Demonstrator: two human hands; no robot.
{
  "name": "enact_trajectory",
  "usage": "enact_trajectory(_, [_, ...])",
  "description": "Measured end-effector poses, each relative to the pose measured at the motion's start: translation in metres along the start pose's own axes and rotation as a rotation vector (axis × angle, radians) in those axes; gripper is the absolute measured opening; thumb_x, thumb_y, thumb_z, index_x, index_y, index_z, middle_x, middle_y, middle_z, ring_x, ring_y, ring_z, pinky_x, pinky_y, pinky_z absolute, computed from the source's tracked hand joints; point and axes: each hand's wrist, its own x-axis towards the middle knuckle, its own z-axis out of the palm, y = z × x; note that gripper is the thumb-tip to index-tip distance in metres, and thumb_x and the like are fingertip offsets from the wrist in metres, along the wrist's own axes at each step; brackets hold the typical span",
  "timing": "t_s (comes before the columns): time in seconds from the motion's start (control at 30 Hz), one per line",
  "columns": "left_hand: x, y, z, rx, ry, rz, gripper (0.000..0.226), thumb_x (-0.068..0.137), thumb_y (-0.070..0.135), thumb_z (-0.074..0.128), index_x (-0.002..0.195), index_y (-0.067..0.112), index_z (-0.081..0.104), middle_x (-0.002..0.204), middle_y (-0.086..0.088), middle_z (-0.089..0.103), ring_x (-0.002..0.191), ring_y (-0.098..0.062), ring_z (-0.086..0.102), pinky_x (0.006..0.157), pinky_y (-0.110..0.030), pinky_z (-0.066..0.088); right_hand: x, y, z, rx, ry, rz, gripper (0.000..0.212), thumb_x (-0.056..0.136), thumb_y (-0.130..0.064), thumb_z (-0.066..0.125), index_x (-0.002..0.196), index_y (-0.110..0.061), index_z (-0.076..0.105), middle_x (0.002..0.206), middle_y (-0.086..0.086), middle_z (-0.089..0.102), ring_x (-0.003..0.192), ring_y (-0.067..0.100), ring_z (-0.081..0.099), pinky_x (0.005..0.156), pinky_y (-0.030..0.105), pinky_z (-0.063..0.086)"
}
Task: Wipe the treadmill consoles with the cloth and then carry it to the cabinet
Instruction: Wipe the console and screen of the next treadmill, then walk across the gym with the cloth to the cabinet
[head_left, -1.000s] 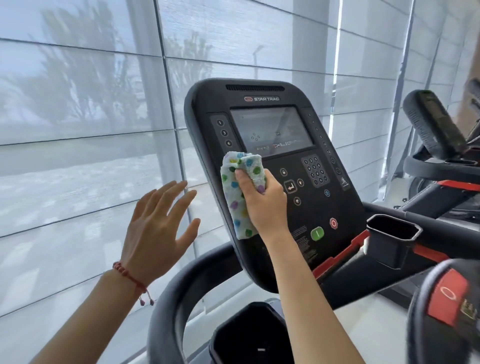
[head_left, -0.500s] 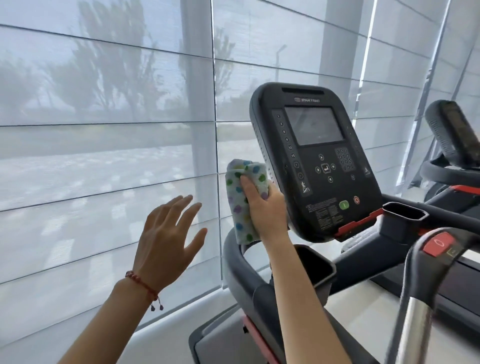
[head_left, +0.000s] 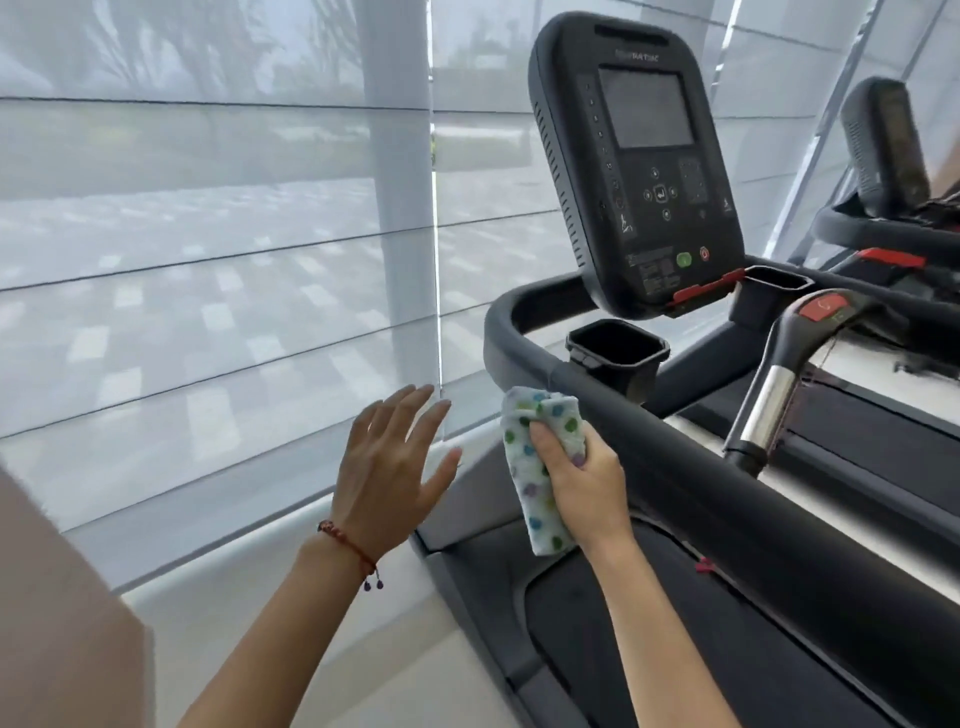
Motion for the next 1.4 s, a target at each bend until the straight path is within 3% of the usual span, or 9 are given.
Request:
enact_trajectory(0.1, [-0.030, 0.021, 0.004, -0.043, -0.051, -0.013, 0.043, 0.089, 0.035, 0.045, 0.114, 0.004, 0.062, 0.121, -0.016, 0.059, 0.115, -0.029, 0.048, 0.095, -0.041, 0.036, -0.034, 0.020, -0.020, -0.031, 0.045, 0.049, 0.025, 0.081, -0.042, 0.063, 0.089, -0.018, 0.062, 0.084, -0.002, 0.069, 0.080, 0.011, 0.064, 0.069, 0.024, 0.050])
enact_trajectory(0.23, [-0.072, 0.053, 0.013, -0.093, -0.138, -0.031, 0.043, 0.089, 0.035, 0.045, 0.115, 0.005, 0.061, 0.123, -0.015, 0.057, 0.117, -0.029, 0.047, 0.096, -0.040, 0.035, -0.075, 0.044, -0.049, -0.060, 0.085, 0.119, 0.022, 0.082, -0.039, 0.063, 0.086, -0.018, 0.061, 0.080, -0.007, 0.066, 0.075, 0.006, 0.063, 0.058, 0.010, 0.046])
enact_trajectory(0.37, [-0.114, 0.094, 0.027, -0.101, -0.247, -0.053, 0.044, 0.088, 0.036, 0.046, 0.116, 0.005, 0.061, 0.122, -0.015, 0.058, 0.116, -0.028, 0.045, 0.096, -0.040, 0.035, -0.110, 0.070, -0.085, -0.107, 0.128, 0.183, 0.017, 0.084, -0.037, 0.062, 0.083, -0.021, 0.059, 0.077, -0.007, 0.065, 0.072, 0.004, 0.061, 0.056, 0.008, 0.046])
enact_trajectory(0.5, [-0.159, 0.139, 0.037, -0.117, -0.383, -0.097, 0.047, 0.089, 0.037, 0.042, 0.116, 0.004, 0.062, 0.121, -0.015, 0.059, 0.114, -0.029, 0.048, 0.095, -0.039, 0.035, -0.149, 0.098, -0.124, -0.140, 0.160, 0.280, 0.022, 0.085, -0.037, 0.060, 0.086, -0.015, 0.059, 0.078, -0.003, 0.065, 0.071, 0.006, 0.059, 0.055, 0.009, 0.044])
enact_trajectory(0.7, [-0.212, 0.195, 0.049, -0.173, -0.583, -0.063, 0.047, 0.089, 0.038, 0.040, 0.116, 0.005, 0.061, 0.121, -0.014, 0.059, 0.114, -0.029, 0.048, 0.094, -0.042, 0.039, -0.212, 0.146, -0.166, -0.191, 0.237, 0.447, 0.026, 0.085, -0.040, 0.059, 0.088, -0.015, 0.059, 0.079, -0.004, 0.064, 0.078, 0.014, 0.061, 0.069, 0.028, 0.048])
enact_trajectory(0.8, [-0.228, 0.219, 0.058, -0.227, -0.669, 0.016, 0.047, 0.089, 0.038, 0.040, 0.114, 0.005, 0.062, 0.121, -0.014, 0.059, 0.112, -0.031, 0.052, 0.094, -0.041, 0.038, -0.241, 0.163, -0.182, -0.202, 0.311, 0.518, 0.027, 0.085, -0.040, 0.059, 0.086, -0.013, 0.059, 0.075, -0.005, 0.062, 0.075, 0.015, 0.060, 0.067, 0.027, 0.047])
enact_trajectory(1.0, [-0.234, 0.258, 0.085, -0.339, -0.740, 0.207, 0.047, 0.087, 0.038, 0.040, 0.113, 0.006, 0.062, 0.119, -0.016, 0.060, 0.113, -0.027, 0.042, 0.094, -0.036, 0.028, -0.298, 0.183, -0.205, -0.183, 0.522, 0.643, 0.019, 0.087, -0.037, 0.059, 0.085, -0.018, 0.058, 0.074, -0.011, 0.060, 0.069, 0.004, 0.057, 0.053, 0.006, 0.042])
enact_trajectory(1.27, [-0.238, 0.315, 0.109, -0.495, -0.887, 0.605, 0.049, 0.087, 0.039, 0.037, 0.113, 0.007, 0.063, 0.119, -0.014, 0.061, 0.111, -0.031, 0.055, 0.091, -0.042, 0.045, -0.378, 0.191, -0.223, -0.055, 1.068, 0.807, 0.017, 0.088, -0.036, 0.057, 0.090, -0.020, 0.059, 0.080, -0.008, 0.062, 0.074, 0.010, 0.061, 0.058, 0.019, 0.044])
enact_trajectory(1.4, [-0.251, 0.359, 0.102, -0.603, -0.906, 0.820, 0.047, 0.086, 0.036, 0.038, 0.110, 0.006, 0.064, 0.116, -0.014, 0.062, 0.107, -0.032, 0.058, 0.089, -0.043, 0.046, -0.431, 0.183, -0.226, -0.017, 1.282, 0.846, 0.018, 0.090, -0.036, 0.053, 0.092, -0.018, 0.056, 0.078, -0.009, 0.058, 0.072, 0.006, 0.058, 0.055, 0.018, 0.042])
